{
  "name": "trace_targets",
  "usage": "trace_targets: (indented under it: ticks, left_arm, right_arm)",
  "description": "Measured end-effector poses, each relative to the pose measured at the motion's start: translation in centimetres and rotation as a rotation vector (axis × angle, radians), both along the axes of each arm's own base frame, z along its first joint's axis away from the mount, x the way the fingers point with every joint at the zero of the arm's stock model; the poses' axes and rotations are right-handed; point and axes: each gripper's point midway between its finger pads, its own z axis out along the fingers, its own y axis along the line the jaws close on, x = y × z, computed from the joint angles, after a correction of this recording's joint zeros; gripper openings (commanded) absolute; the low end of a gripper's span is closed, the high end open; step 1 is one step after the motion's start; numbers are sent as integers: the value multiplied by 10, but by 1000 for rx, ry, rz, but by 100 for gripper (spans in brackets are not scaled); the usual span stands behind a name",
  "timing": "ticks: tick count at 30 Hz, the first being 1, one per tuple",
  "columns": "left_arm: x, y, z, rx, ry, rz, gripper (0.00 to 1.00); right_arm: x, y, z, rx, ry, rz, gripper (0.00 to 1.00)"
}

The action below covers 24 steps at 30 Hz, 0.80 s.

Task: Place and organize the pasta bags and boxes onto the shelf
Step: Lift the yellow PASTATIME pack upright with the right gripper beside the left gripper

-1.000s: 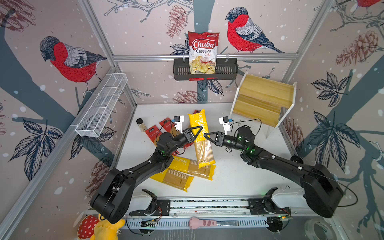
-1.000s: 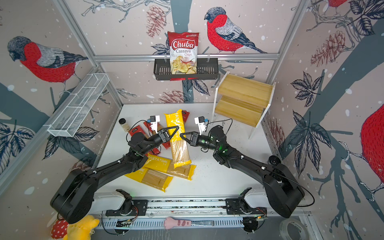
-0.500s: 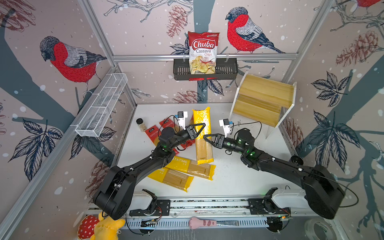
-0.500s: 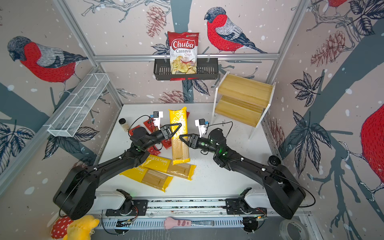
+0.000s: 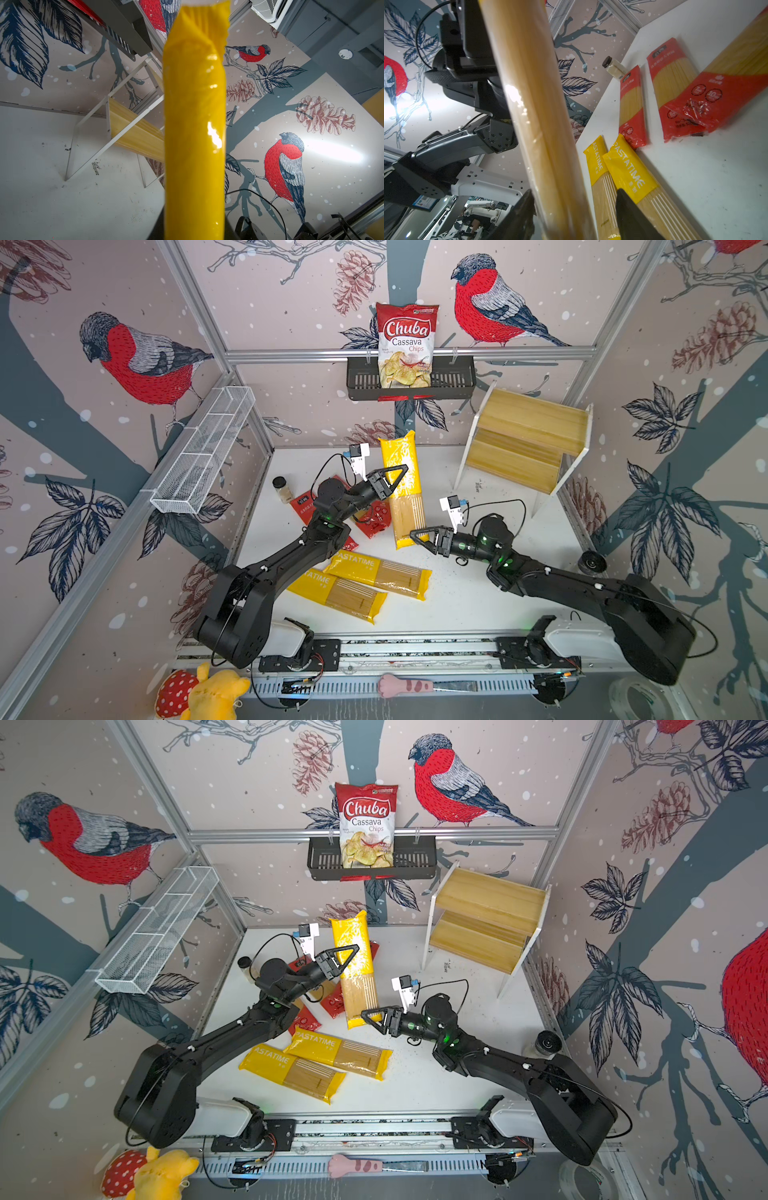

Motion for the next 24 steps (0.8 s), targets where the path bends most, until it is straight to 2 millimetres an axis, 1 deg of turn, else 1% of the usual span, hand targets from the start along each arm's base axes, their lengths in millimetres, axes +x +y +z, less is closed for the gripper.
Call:
trace_targets:
  ticks: [4,9,13,18,21,24]
  left_arm:
    - [-3,-4,-1,-9,22,-19,1]
    - [-9,-9,1,-14,23,-48,3]
    - [-9,-9,0,-17,29,-54,8]
    - [-9,-9,0,-25,45,-58,29]
    - [-10,-8,5,-38,28,-56,37]
    - [-14,-6,7,-48,9,-56,42]
  right_arm:
    - [-2,-1,13,52,-33,4,51]
    - [0,-2,23,80,-58,4,32]
    - [-3,-1,28,93,-73,19,22]
    - [-4,-2,32,99,-83,21,15]
    - [-5,-3,41,103,-86,21,13]
    - [-4,-3,47,97,-86,12,12]
